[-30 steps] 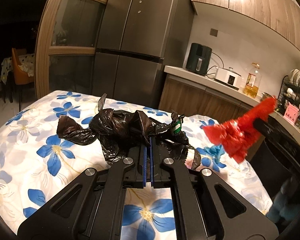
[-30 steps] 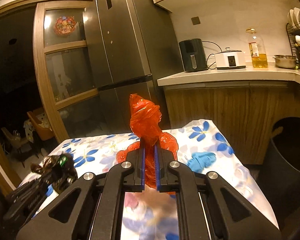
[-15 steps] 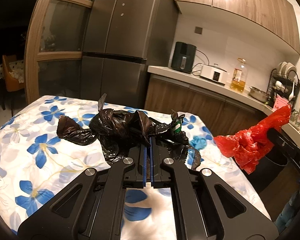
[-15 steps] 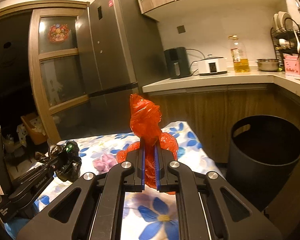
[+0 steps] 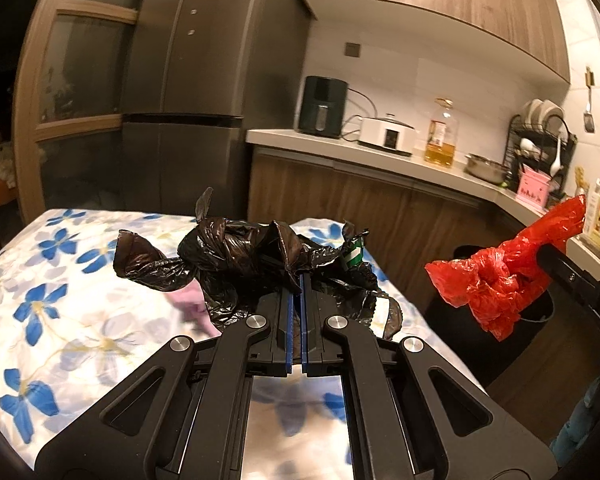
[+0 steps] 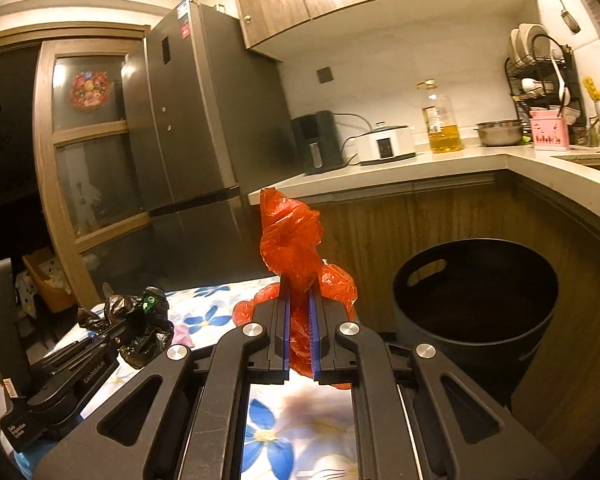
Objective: Collect trash
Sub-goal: 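Carry the black bag and red bag over the black bin and release both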
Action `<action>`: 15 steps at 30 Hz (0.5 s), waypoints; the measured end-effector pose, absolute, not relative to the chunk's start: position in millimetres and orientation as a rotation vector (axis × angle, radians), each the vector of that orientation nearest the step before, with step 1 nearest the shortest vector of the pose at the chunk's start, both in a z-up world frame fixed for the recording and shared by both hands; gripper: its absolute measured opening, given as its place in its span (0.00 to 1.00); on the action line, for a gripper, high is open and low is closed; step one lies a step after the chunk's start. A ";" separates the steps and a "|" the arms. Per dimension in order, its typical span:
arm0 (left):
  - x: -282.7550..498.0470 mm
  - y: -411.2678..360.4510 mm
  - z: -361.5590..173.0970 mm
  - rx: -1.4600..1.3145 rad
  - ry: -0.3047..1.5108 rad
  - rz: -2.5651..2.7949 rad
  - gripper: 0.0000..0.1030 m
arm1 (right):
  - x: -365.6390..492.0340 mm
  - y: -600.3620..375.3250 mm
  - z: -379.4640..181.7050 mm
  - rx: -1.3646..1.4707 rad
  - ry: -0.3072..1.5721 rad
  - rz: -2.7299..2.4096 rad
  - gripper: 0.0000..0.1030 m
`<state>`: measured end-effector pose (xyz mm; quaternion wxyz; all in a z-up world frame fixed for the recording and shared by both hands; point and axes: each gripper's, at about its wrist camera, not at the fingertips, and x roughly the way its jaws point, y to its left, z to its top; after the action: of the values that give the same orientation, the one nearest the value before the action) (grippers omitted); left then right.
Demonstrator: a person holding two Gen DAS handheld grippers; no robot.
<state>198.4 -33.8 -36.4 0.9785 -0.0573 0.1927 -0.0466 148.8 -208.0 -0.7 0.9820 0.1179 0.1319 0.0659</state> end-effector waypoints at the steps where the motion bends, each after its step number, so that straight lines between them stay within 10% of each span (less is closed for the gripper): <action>1: 199.2 -36.8 -35.9 -0.112 0.388 -0.101 0.01 | 148.6 -212.6 -0.7 0.240 0.264 0.123 0.08; 15: 217.5 -120.0 -17.8 -0.036 0.353 -0.232 0.01 | 144.1 -269.8 1.9 0.258 0.226 0.013 0.08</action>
<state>217.5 -120.0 -17.8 0.9776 -0.0180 0.1753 -0.1151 144.1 -269.8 1.9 0.9853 0.1282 0.1127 0.0064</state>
